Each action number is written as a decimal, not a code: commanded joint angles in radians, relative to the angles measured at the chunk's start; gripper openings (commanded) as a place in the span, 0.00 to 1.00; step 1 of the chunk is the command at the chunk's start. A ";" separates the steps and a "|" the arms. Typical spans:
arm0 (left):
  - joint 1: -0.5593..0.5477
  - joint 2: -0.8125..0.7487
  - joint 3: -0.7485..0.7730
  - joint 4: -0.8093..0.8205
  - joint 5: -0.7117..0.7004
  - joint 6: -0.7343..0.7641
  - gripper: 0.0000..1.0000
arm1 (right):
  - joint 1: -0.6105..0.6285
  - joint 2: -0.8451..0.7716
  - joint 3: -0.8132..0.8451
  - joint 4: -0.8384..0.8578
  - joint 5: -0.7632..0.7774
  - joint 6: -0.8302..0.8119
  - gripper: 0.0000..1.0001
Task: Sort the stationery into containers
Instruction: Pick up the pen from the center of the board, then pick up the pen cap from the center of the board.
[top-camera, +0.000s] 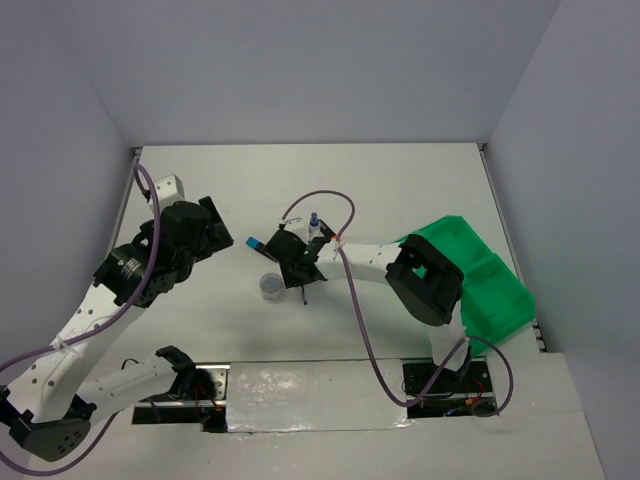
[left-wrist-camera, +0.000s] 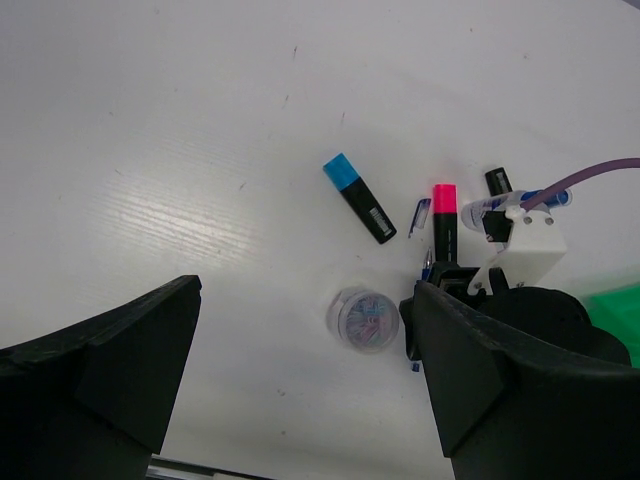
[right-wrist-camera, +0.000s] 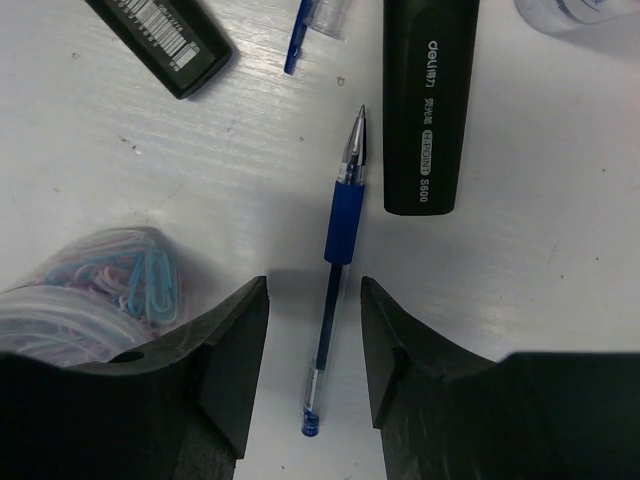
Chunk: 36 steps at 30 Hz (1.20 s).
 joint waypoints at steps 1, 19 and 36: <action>0.006 0.001 0.000 0.003 0.001 0.033 0.99 | -0.024 0.012 -0.015 0.052 -0.029 0.021 0.49; 0.012 -0.009 -0.013 0.007 -0.031 0.042 0.99 | -0.025 -0.100 -0.211 0.072 -0.129 0.035 0.00; 0.014 0.360 -0.047 0.311 0.282 0.173 0.91 | -0.013 -0.703 -0.466 -0.104 0.058 0.026 0.00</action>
